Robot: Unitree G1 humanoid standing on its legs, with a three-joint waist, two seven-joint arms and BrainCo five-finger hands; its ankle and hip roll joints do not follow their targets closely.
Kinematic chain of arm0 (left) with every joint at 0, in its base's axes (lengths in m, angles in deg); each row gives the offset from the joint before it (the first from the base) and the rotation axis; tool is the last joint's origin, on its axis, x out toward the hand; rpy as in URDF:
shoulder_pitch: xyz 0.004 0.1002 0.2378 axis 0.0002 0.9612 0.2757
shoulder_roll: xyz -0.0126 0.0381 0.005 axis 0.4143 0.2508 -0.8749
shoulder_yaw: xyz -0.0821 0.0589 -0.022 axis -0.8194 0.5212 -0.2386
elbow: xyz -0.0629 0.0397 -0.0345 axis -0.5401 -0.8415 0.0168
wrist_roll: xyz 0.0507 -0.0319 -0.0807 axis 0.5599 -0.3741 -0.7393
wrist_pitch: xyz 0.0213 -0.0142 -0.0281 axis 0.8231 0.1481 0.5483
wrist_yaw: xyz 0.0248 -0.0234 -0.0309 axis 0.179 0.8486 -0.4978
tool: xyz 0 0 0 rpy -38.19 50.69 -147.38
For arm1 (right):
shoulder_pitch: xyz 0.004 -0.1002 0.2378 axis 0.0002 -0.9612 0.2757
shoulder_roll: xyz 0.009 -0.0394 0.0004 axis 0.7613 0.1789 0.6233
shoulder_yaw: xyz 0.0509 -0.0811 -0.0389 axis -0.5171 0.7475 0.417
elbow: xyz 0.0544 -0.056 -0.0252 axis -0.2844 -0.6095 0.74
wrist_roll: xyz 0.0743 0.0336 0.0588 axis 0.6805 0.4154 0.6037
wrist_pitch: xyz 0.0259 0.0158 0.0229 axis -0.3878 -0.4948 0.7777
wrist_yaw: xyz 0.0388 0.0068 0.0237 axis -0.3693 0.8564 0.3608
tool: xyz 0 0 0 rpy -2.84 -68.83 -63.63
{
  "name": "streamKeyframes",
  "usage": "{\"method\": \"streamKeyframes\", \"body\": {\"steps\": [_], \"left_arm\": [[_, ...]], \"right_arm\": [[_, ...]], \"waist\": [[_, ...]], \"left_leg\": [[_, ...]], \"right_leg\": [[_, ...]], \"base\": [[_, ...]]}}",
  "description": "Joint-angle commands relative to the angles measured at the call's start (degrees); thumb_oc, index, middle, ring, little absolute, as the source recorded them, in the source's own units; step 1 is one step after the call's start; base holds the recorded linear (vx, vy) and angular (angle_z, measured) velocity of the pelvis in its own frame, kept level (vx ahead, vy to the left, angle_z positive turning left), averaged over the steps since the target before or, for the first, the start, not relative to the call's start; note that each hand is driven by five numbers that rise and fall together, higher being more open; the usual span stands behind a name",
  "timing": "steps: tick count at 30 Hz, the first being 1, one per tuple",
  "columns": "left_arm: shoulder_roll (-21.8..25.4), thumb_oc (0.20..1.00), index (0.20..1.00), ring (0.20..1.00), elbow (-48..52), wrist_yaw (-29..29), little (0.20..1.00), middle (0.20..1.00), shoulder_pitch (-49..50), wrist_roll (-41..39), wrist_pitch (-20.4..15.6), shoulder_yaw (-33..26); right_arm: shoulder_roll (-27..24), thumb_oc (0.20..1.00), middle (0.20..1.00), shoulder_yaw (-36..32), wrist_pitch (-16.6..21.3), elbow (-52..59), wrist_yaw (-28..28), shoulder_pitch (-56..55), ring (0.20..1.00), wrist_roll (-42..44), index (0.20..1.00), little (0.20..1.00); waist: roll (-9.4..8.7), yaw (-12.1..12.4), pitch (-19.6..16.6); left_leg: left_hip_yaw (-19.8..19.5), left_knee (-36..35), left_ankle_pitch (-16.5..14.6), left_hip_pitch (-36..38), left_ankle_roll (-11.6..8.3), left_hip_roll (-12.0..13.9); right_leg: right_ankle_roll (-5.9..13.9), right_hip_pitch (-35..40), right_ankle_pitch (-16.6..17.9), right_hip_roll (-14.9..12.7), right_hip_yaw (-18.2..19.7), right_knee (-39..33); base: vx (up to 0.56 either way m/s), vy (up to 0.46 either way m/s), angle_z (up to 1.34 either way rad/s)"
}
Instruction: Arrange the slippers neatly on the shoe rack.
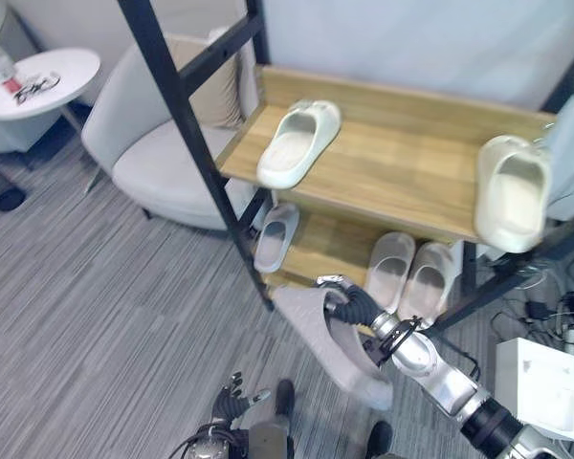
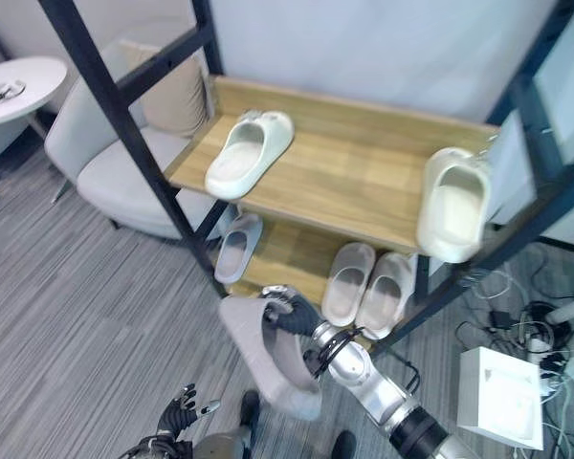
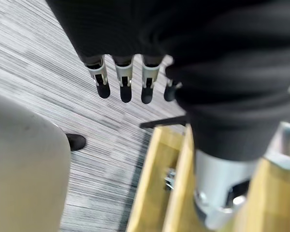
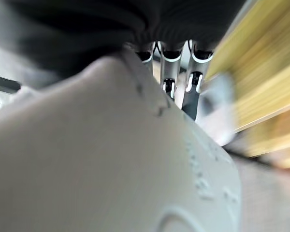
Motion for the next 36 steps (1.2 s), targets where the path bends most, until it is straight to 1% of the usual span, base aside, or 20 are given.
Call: {"method": "streamKeyframes", "body": {"steps": [1, 2, 4, 5, 7, 8, 9, 10, 12, 14, 18, 20, 21, 22, 25, 27, 30, 32, 35, 36], "left_arm": [[3.05, 1.0, 1.0, 1.0, 0.52, -1.75, 1.0, 1.0, -6.41, -2.22, -3.6, 1.31], [3.56, 1.0, 1.0, 1.0, 1.52, -2.34, 1.0, 1.0, -6.93, -2.73, -4.17, 1.25], [3.78, 1.0, 1.0, 1.0, 1.82, -2.49, 1.0, 1.0, -7.37, -2.77, -4.29, 1.37], [4.28, 1.0, 1.0, 1.0, 2.63, -3.54, 1.0, 1.0, -8.77, -3.13, -4.99, 1.9], [4.58, 1.0, 1.0, 1.0, 3.25, -3.63, 1.0, 1.0, -9.16, -3.2, -5.19, 2.25], [5.34, 1.0, 1.0, 1.0, 4.19, -4.09, 1.0, 1.0, -10.43, -3.43, -6.02, 2.79], [5.73, 1.0, 1.0, 1.0, 4.64, -4.2, 1.0, 1.0, -11.0, -3.71, -6.48, 2.99], [5.73, 1.0, 1.0, 1.0, 4.63, -4.2, 1.0, 1.0, -11.01, -3.71, -6.48, 2.98], [6.51, 1.0, 1.0, 1.0, 6.16, -4.44, 1.0, 1.0, -11.9, -4.92, -7.38, 3.51], [6.6, 1.0, 1.0, 1.0, 6.15, -4.46, 1.0, 1.0, -12.52, -5.98, -7.77, 3.78], [6.88, 1.0, 1.0, 1.0, 6.41, -4.62, 1.0, 1.0, -13.36, -7.46, -8.05, 3.96], [7.27, 1.0, 1.0, 1.0, 6.41, -4.47, 1.0, 1.0, -13.89, -8.62, -8.29, 4.25], [7.25, 1.0, 1.0, 1.0, 6.4, -4.46, 1.0, 1.0, -13.9, -8.62, -8.29, 4.22], [7.46, 1.0, 1.0, 1.0, 6.53, -4.3, 1.0, 1.0, -13.7, -9.1, -8.38, 4.22], [7.47, 1.0, 1.0, 1.0, 6.54, -4.17, 1.0, 1.0, -14.08, -9.88, -8.65, 4.77], [7.5, 1.0, 1.0, 1.0, 6.59, -4.02, 1.0, 1.0, -14.3, -10.16, -8.67, 5.02], [8.9, 1.0, 1.0, 1.0, 12.44, -3.76, 1.0, 1.0, -13.16, -10.91, -9.29, 6.0], [8.92, 1.0, 1.0, 1.0, 12.47, -3.76, 1.0, 1.0, -13.14, -10.91, -9.28, 6.0], [10.04, 1.0, 1.0, 1.0, 16.7, -3.59, 1.0, 1.0, -11.72, -11.17, -9.87, 6.5], [10.03, 1.0, 1.0, 1.0, 16.71, -3.6, 1.0, 1.0, -11.72, -11.17, -9.86, 6.5]], "right_arm": [[0.59, 0.2, 0.2, -3.3, 1.73, 0.4, -11.88, 13.15, 0.2, -12.28, 0.2, 0.2], [0.32, 0.2, 0.2, -4.49, 1.12, -1.17, -15.4, 15.27, 0.2, -15.35, 0.2, 0.2], [0.14, 0.2, 0.2, -4.89, 0.48, -2.15, -16.81, 16.7, 0.2, -17.44, 0.2, 0.2], [0.5, 0.2, 0.2, -5.67, -0.91, -6.12, -22.99, 20.44, 0.2, -22.71, 0.2, 0.2], [0.3, 0.2, 0.2, -5.5, -2.01, -7.96, -23.99, 22.05, 0.2, -24.03, 0.2, 0.2], [-0.05, 0.2, 0.2, -5.21, -3.51, -12.85, -27.52, 27.21, 0.2, -27.12, 0.2, 0.2], [-2.07, 0.2, 0.2, -4.21, -5.52, -15.23, -29.14, 30.28, 0.2, -30.46, 0.2, 0.2], [-2.06, 0.2, 0.2, -4.2, -5.52, -15.24, -29.14, 30.29, 0.2, -30.46, 0.2, 0.2], [-4.44, 0.2, 0.2, -3.89, -8.28, -20.39, -32.08, 37.01, 0.2, -32.56, 0.2, 0.2], [-5.03, 0.2, 0.2, -2.76, -9.41, -25.74, -33.7, 41.13, 0.2, -32.11, 0.2, 0.2], [-6.72, 0.2, 0.2, -0.74, -11.03, -32.95, -35.06, 46.12, 0.2, -31.31, 0.2, 0.2], [-7.94, 0.2, 0.2, 1.99, -11.96, -40.77, -35.07, 49.31, 0.2, -30.55, 0.2, 0.2], [-7.91, 0.2, 0.2, 2.05, -11.93, -40.86, -35.1, 49.39, 0.2, -30.53, 0.2, 0.2], [-8.48, 0.2, 0.2, 3.24, -12.11, -44.43, -35.05, 50.66, 0.2, -29.89, 0.2, 0.2], [-8.73, 0.2, 0.2, 4.98, -11.84, -49.89, -35.15, 52.06, 0.2, -28.18, 0.2, 0.2], [-8.77, 0.2, 0.2, 6.25, -11.76, -52.02, -34.68, 52.78, 0.2, -28.11, 0.2, 0.2], [-9.63, 0.2, 0.2, 7.66, -11.82, -56.44, -35.08, 54.75, 0.2, -27.22, 0.2, 0.2], [-9.61, 0.2, 0.2, 7.67, -11.81, -56.46, -35.09, 54.74, 0.2, -27.21, 0.2, 0.2], [-12.19, 0.2, 0.2, 8.05, -11.9, -57.54, -38.13, 57.72, 0.2, -26.53, 0.2, 0.2], [-12.2, 0.2, 0.2, 8.06, -11.89, -57.56, -38.14, 57.72, 0.2, -26.52, 0.2, 0.2]], "waist": [[-1.62, 2.61, 6.88], [-1.23, 2.74, 7.44], [-1.08, 2.79, 7.45], [-0.41, 3.32, 8.13], [-0.27, 3.46, 8.27], [0.28, 3.97, 8.99], [0.26, 4.26, 9.0], [0.25, 4.27, 8.99], [0.36, 4.63, 9.79], [0.32, 4.95, 9.98], [0.43, 5.47, 10.85], [0.67, 5.9, 11.27], [0.65, 5.88, 11.22], [0.51, 5.98, 11.5], [0.85, 6.07, 12.0], [1.03, 6.14, 12.26], [1.99, 7.04, 12.7], [1.96, 7.05, 12.62], [3.13, 8.19, 13.25], [3.12, 8.21, 13.19]], "left_leg": [[-1.25, 7.86, -7.54, -2.28, -1.12, -1.14], [-1.39, 8.81, -7.66, -3.89, -1.03, -1.15], [-1.57, 9.5, -7.57, -5.3, -0.91, -1.12], [-1.73, 11.15, -8.07, -7.6, -0.89, -1.24], [-1.87, 11.69, -8.16, -8.51, -0.9, -1.38], [-2.19, 13.09, -8.35, -10.74, -0.79, -1.62], [-2.09, 13.88, -8.7, -11.94, -0.64, -1.7], [-2.08, 13.9, -8.71, -11.97, -0.64, -1.7], [-2.07, 15.77, -9.17, -14.98, -0.33, -2.11], [-2.04, 17.16, -9.47, -17.28, -0.14, -2.4], [-2.25, 19.8, -10.02, -20.83, 0.19, -2.74], [-2.87, 21.96, -10.5, -24.1, 0.29, -2.94], [-2.86, 22.03, -10.53, -24.23, 0.29, -2.94], [-2.97, 23.93, -12.51, -25.36, 0.08, -3.27], [-3.11, 25.72, -12.92, -28.28, 0.24, -3.63], [-3.2, 26.72, -13.08, -29.96, 0.32, -3.75], [-3.32, 28.19, -13.16, -33.47, 0.5, -4.11], [-3.31, 28.23, -13.18, -33.57, 0.51, -4.11], [-3.48, 29.03, -13.17, -36.8, 0.66, -4.85], [-3.47, 29.08, -13.19, -36.89, 0.66, -4.85]], "right_leg": [[-0.04, -2.17, -8.01, -2.42, 1.76, 8.61], [-0.04, -3.85, -8.24, -2.85, 1.84, 9.89], [-0.11, -5.38, -8.22, -3.05, 2.06, 10.8], [-0.15, -8.0, -8.99, -3.71, 2.63, 13.42], [-0.2, -9.03, -9.27, -3.84, 2.86, 14.32], [-0.33, -11.63, -9.6, -4.34, 3.56, 16.73], [-0.4, -13.01, -9.89, -4.54, 4.03, 17.93], [-0.4, -13.05, -9.89, -4.54, 4.04, 17.95], [-0.42, -16.65, -10.21, -4.74, 4.87, 21.01], [-0.42, -19.25, -10.46, -4.86, 5.54, 23.09], [-0.67, -22.84, -11.08, -5.1, 6.1, 26.18], [-0.89, -25.96, -12.05, -5.56, 6.31, 29.03], [-0.9, -26.1, -12.09, -5.57, 6.33, 29.12], [-0.57, -27.35, -13.87, -5.85, 6.94, 31.03], [-0.83, -30.38, -14.61, -6.22, 7.15, 33.26], [-0.93, -32.06, -14.87, -6.36, 7.47, 34.18], [-0.91, -35.59, -15.19, -7.0, 7.62, 35.8], [-0.91, -35.7, -15.2, -7.01, 7.64, 35.85], [-0.59, -38.95, -15.66, -7.81, 7.78, 37.35], [-0.59, -39.05, -15.68, -7.82, 7.8, 37.4]], "base": [[-0.17, 0.024, 0.18], [-0.1, 0.045, 0.25], [-0.07, 0.056, 0.23], [-0.06, 0.055, 0.15], [-0.06, 0.053, 0.09], [-0.07, 0.061, 0.13], [-0.07, 0.061, 0.14], [-0.04, 0.066, 0.14], [-0.06, 0.08, 0.12], [-0.05, 0.068, 0.09], [-0.03, 0.036, 0.1], [-0.02, 0.03, 0.08], [0.06, 0.0, 0.09], [0.07, 0.005, 0.12], [0.02, 0.032, 0.08], [0.0, 0.041, -0.04], [-0.01, 0.023, -0.02], [-0.01, 0.017, 0.06], [0.0, 0.046, 0.02], [0.0, 0.0, 0.0]]}}
